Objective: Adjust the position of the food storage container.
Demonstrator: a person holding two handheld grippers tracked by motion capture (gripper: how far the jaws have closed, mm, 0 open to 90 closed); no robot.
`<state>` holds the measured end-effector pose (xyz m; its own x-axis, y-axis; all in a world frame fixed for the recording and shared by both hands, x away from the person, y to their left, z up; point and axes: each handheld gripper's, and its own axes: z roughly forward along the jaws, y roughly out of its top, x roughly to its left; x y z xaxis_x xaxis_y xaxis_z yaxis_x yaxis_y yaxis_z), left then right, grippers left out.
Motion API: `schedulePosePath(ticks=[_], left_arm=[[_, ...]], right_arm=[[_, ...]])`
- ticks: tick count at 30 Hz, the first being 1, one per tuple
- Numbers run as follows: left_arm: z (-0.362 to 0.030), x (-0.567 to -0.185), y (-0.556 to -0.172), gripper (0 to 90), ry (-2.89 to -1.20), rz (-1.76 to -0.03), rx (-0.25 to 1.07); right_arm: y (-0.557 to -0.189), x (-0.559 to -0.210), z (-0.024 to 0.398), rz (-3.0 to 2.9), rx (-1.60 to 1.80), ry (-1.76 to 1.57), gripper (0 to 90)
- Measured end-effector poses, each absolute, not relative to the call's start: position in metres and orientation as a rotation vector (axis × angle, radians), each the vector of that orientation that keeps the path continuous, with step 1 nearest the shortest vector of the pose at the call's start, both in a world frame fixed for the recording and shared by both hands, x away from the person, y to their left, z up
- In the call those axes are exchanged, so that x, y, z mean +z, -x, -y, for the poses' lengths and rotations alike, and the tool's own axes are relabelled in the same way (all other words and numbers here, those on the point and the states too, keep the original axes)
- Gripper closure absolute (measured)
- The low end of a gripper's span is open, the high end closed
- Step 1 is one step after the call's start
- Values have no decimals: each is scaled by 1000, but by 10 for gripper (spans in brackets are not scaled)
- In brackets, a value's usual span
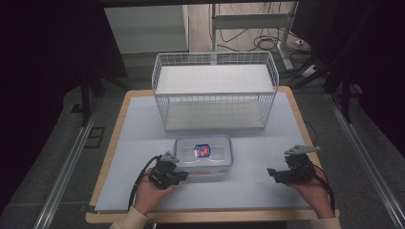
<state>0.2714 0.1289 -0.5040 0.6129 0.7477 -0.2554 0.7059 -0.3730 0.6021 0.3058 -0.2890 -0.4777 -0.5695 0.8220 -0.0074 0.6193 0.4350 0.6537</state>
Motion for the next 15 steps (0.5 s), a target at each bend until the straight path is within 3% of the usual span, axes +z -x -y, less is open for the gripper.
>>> schedulePosePath(ticks=[15], left_arm=[[-153, -473, -251, 900, -2041, -1137, 152]], right_arm=[[-305, -474, 288, -2355, 913, -1229, 155]])
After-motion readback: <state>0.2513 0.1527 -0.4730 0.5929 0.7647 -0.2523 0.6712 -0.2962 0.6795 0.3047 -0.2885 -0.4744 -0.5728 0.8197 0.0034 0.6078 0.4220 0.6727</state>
